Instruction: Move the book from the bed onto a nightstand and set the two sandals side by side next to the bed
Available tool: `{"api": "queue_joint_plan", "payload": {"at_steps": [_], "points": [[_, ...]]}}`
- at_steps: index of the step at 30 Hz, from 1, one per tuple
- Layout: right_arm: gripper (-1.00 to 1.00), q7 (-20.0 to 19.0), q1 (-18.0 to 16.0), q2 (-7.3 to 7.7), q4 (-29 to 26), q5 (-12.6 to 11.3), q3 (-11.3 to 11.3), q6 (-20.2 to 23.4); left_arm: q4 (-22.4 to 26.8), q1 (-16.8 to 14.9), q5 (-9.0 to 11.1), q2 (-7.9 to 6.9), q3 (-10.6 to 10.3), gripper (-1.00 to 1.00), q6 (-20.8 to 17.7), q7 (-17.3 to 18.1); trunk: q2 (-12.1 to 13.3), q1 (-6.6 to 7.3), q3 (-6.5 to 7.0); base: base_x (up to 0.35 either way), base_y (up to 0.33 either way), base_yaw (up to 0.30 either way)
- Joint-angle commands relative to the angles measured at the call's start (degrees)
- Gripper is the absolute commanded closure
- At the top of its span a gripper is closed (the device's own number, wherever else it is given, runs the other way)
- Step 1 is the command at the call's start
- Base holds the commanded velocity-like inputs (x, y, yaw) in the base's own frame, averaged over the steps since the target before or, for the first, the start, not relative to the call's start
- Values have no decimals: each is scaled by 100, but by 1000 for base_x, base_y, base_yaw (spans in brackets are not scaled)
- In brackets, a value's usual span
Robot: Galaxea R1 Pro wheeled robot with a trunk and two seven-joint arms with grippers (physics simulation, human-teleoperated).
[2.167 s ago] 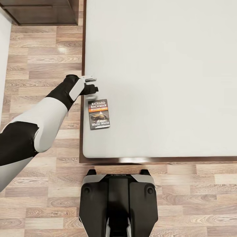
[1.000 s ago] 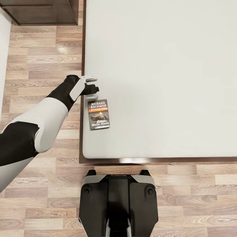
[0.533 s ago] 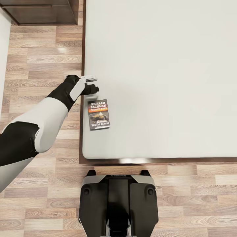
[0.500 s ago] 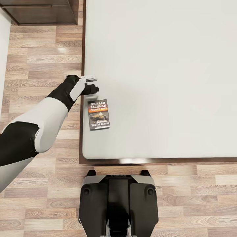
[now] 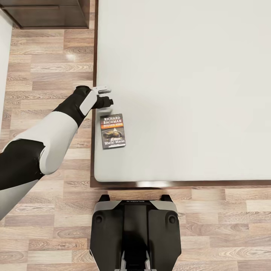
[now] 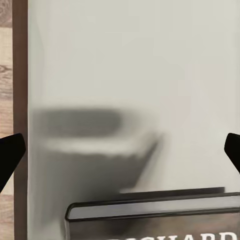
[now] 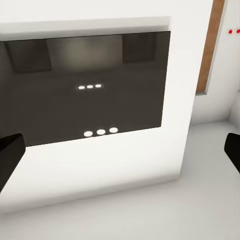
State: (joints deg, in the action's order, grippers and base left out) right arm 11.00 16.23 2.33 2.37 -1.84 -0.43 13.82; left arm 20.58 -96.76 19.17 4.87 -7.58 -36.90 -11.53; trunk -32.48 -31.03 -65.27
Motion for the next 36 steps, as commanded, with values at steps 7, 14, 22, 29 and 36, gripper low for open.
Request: {"api": "queue_joint_plan", "payload": {"at_steps": [7,14,22,29,36], "points": [[-100,16,3,2,-8,-19,-8,18,2,-1,61,-1,-42,-100,-19,-40,-7,-3,-4,0,0,0],[-100,16,3,4,-8,-19,-8,18,0,2,61,3,-42,-100,-18,-38,-7,-3,-4,0,0,0],[-100,16,3,0,-8,-19,0,18,3,20,61,2,-44,-100,-12,-35,-207,-113,-93,0,0,0],[-100,16,3,-3,-8,-19,2,16,6,24,61,-2,-43,-100,-11,-34,-207,-113,-93,0,0,0],[-100,16,3,-4,-8,-19,2,16,7,25,61,-3,-47,-100,-11,-34,-207,-113,-93,0,0,0]]}}
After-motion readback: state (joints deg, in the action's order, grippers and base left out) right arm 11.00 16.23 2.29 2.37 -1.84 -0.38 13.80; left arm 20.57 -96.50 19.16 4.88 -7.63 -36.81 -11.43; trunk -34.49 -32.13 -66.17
